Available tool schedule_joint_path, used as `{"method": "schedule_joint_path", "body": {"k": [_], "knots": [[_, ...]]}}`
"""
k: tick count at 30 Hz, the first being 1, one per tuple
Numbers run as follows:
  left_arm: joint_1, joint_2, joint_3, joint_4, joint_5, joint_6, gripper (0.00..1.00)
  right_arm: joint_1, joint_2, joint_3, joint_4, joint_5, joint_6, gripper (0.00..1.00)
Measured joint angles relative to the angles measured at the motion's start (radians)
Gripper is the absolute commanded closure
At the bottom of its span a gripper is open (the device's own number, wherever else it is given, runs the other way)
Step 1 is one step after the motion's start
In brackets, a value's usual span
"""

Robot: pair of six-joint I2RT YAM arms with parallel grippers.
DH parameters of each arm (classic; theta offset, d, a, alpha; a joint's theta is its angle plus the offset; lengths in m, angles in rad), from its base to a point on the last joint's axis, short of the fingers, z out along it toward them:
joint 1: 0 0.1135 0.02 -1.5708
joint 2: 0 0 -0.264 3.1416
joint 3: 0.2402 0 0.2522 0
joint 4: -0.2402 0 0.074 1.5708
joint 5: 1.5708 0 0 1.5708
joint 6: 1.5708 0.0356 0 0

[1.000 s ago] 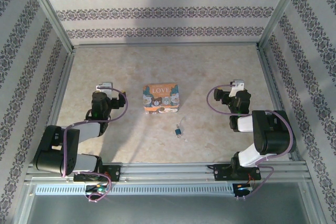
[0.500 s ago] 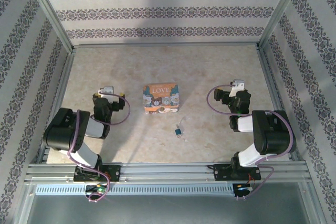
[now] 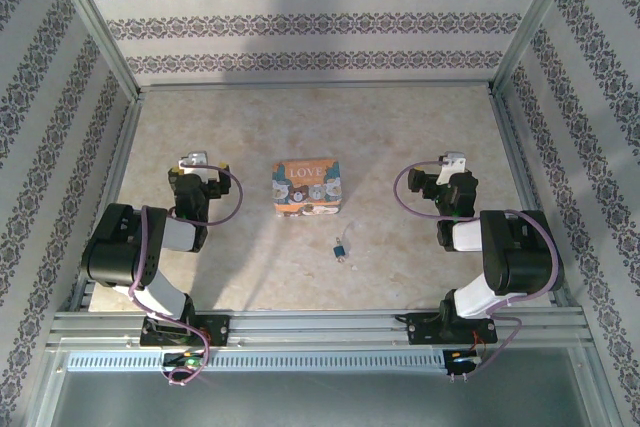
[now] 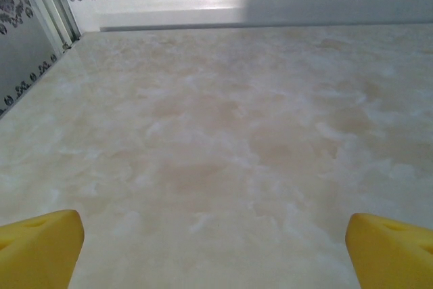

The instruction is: Unlock a padlock with a key

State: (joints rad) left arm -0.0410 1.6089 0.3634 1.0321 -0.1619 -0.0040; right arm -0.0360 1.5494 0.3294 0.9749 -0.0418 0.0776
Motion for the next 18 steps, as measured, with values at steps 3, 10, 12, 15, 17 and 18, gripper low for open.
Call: {"method": "schedule_joint_path", "body": {"k": [3, 10, 12, 15, 17, 18], "knots": [[0.0, 0.0, 0.0, -0.006, 0.0, 0.0, 0.01, 0.011, 0.0, 0.0, -0.002, 0.008, -0.004, 0.02], [0.0, 0.0, 0.0, -0.009, 0.0, 0.0, 0.01, 0.015, 0.0, 0.021, -0.015, 0.014, -0.007, 0.01], [0.0, 0.0, 0.0, -0.01, 0.0, 0.0, 0.01, 0.015, 0.0, 0.022, -0.015, 0.016, -0.007, 0.02], [0.0, 0.0, 0.0, -0.01, 0.0, 0.0, 0.01, 0.015, 0.0, 0.022, -0.018, 0.019, -0.007, 0.01], [0.0, 0.0, 0.0, -0.01, 0.0, 0.0, 0.01, 0.021, 0.0, 0.024, -0.024, 0.022, -0.01, 0.01], [0.0, 0.0, 0.0, -0.01, 0.0, 0.0, 0.01, 0.024, 0.0, 0.026, -0.027, 0.024, -0.013, 0.01]]}}
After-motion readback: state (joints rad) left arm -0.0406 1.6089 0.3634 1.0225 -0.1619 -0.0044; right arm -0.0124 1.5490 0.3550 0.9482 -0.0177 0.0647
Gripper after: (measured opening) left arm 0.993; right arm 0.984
